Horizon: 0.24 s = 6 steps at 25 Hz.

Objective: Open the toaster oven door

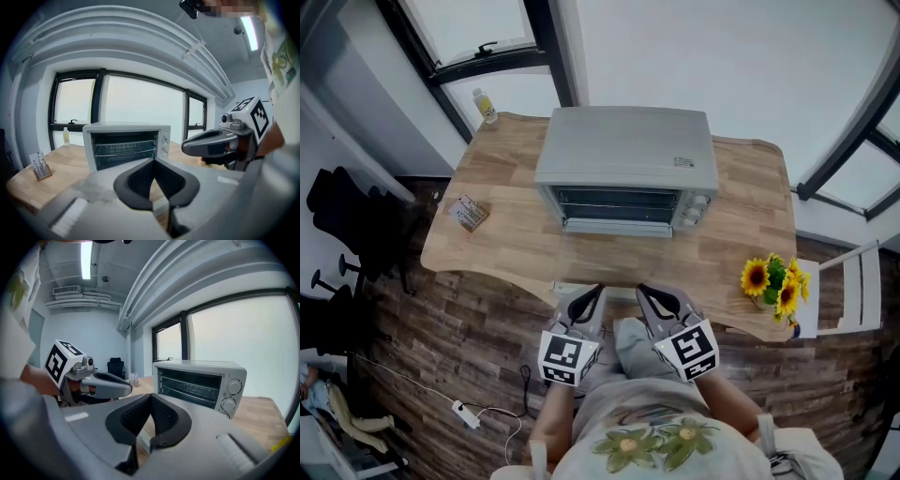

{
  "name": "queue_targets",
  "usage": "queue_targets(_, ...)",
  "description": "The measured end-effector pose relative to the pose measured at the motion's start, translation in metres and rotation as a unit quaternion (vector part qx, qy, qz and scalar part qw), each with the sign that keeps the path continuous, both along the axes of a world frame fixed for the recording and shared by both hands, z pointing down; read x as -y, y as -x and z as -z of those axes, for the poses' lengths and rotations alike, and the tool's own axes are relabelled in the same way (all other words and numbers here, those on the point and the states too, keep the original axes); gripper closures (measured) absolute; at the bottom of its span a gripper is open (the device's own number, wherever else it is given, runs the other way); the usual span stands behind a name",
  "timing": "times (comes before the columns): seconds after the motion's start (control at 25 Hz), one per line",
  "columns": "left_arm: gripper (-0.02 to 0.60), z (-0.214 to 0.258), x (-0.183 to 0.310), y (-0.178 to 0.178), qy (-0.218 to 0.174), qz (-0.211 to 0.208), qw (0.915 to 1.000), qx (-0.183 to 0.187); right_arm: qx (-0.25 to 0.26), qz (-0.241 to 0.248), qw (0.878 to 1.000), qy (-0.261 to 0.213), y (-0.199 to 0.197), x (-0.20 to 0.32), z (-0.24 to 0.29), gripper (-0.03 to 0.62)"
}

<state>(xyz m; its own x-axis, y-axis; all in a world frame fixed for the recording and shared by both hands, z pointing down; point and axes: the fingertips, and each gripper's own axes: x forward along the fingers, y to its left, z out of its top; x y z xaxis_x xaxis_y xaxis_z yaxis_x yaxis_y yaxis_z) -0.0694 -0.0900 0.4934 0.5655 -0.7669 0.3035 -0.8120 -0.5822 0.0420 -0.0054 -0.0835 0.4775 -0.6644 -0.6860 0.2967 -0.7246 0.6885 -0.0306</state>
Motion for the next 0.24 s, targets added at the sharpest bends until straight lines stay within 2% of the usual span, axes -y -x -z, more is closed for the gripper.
queue_targets(0.24,0.578,0.0003,-0.0037,-0.0015,-0.002,-0.001,1.0000,-0.002,-0.004,0.001,1.000,-0.004,-0.0024,-0.0037,-0.0002,0.595)
